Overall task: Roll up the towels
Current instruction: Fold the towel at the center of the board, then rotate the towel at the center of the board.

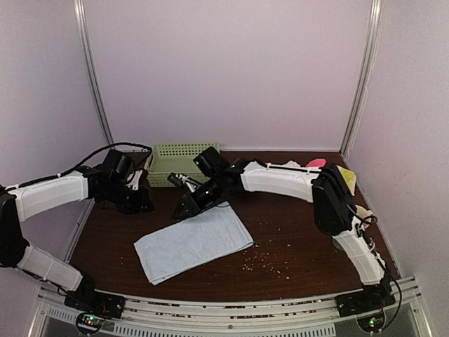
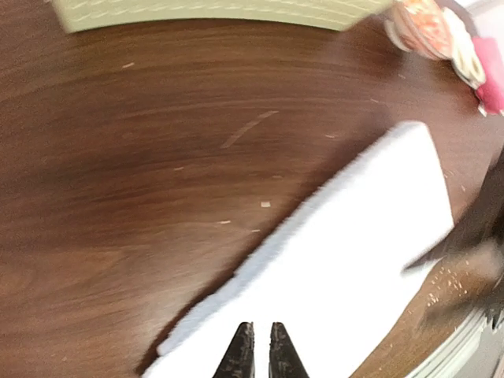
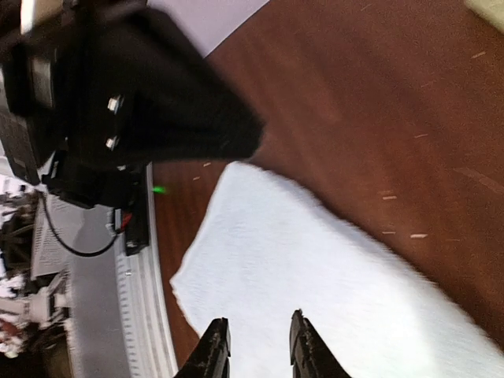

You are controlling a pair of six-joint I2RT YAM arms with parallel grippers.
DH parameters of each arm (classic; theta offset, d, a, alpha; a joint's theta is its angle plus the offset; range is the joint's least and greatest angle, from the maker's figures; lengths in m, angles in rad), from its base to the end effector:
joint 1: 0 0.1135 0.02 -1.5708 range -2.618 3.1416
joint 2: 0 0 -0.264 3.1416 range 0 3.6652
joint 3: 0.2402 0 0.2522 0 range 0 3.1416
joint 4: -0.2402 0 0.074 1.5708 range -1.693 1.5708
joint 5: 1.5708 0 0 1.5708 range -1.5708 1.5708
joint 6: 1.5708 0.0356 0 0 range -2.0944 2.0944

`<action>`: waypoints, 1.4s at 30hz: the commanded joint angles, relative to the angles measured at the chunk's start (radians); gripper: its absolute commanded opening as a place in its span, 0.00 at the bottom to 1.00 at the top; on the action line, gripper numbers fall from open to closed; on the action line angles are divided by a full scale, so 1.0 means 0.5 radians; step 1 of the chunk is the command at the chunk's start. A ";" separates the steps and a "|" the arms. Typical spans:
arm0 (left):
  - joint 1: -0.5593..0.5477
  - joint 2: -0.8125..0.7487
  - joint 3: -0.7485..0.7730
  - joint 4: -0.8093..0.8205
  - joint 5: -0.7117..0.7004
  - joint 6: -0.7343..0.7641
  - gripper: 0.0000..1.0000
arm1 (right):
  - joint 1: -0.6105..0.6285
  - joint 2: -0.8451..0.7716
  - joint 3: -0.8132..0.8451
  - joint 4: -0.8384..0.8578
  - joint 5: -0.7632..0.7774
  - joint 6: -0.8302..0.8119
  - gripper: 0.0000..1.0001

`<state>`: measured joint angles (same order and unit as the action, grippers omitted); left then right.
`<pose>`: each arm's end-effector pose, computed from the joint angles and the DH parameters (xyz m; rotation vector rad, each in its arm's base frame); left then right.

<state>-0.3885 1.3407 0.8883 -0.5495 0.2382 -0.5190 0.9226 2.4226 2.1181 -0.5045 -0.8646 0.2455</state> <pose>0.2419 -0.1081 0.2259 -0.0807 2.6638 -0.6278 0.3028 0.4447 0.2009 -1.2866 2.2405 1.5389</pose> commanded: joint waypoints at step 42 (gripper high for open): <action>-0.887 0.120 -0.503 0.772 -0.060 -0.056 0.15 | -0.400 -0.088 -0.202 -0.499 0.728 -1.104 0.23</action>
<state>-0.8284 1.3895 0.6495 -0.1917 0.1871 -0.5182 0.7425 2.3718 2.0243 -0.8112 -0.5907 -0.3256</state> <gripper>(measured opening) 0.148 0.232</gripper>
